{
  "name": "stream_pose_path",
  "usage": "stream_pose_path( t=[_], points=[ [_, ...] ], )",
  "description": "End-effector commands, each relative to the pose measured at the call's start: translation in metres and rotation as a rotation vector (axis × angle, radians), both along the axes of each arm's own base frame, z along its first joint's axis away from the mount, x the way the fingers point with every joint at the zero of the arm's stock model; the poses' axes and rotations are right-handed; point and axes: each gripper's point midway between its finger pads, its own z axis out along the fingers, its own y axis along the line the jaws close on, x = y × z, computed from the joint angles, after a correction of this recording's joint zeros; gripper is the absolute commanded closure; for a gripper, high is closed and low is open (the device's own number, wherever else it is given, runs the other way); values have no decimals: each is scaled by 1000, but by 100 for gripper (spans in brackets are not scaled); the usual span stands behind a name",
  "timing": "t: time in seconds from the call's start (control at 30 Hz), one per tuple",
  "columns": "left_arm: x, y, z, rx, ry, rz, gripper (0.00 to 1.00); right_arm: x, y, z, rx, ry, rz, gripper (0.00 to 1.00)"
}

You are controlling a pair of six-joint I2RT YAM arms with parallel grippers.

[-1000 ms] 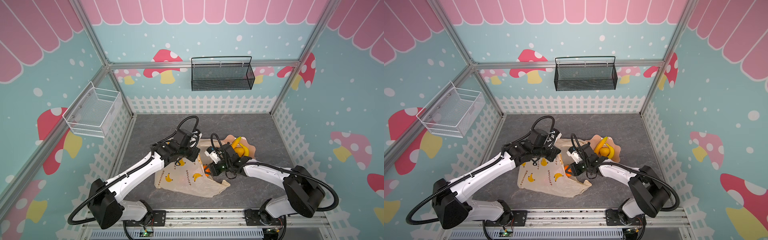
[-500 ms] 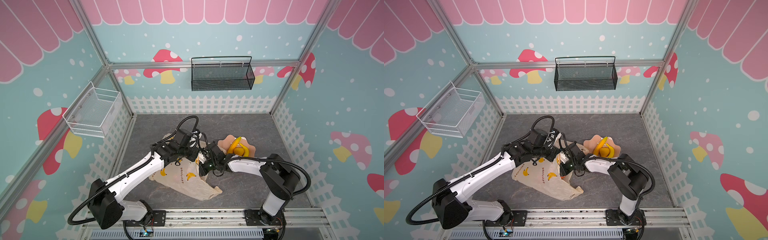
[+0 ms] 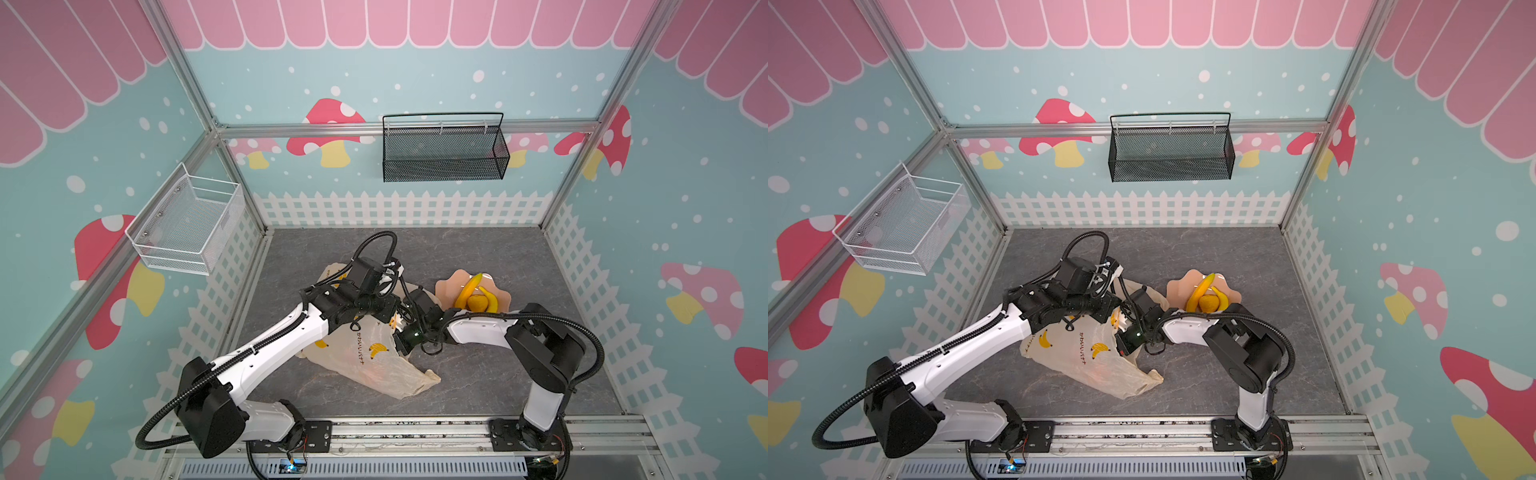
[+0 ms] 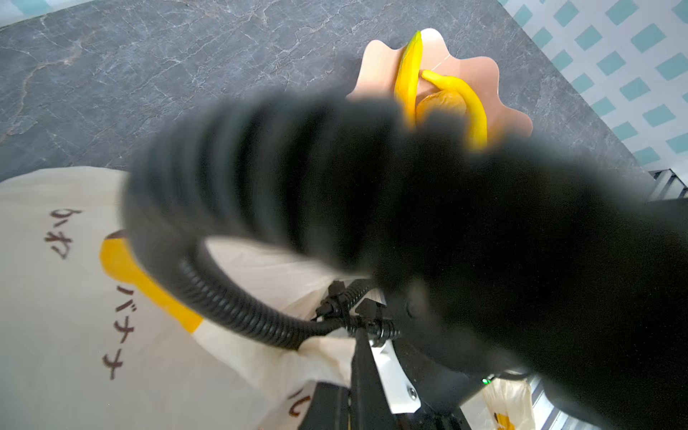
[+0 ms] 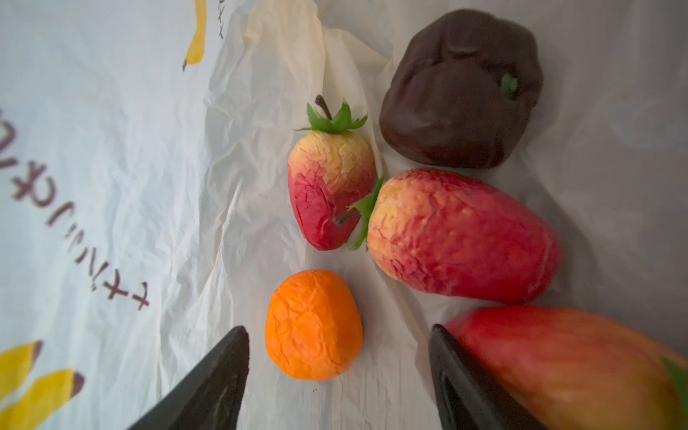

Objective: Place the fruits into the plastic bag
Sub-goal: Place the fruit in the plastic bag.

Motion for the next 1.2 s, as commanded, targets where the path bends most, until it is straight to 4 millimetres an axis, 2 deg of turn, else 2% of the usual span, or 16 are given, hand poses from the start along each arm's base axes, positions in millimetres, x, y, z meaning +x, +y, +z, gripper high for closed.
stream_pose_path(
  t=[0.0, 0.27, 0.8, 1.17],
  points=[
    [1, 0, 2, -2, -12, -6, 100, 0, 5, 14, 25, -44, 27, 18],
    [-2, 10, -4, 16, -2, 16, 100, 3, -7, 22, -7, -77, -4, 14],
    [-4, 23, -12, 30, 10, 50, 100, 16, -58, 31, -114, -143, -154, 10],
    [-1, 25, -11, 31, 8, 57, 100, 22, -94, 50, -150, -180, -251, 8]
  ],
)
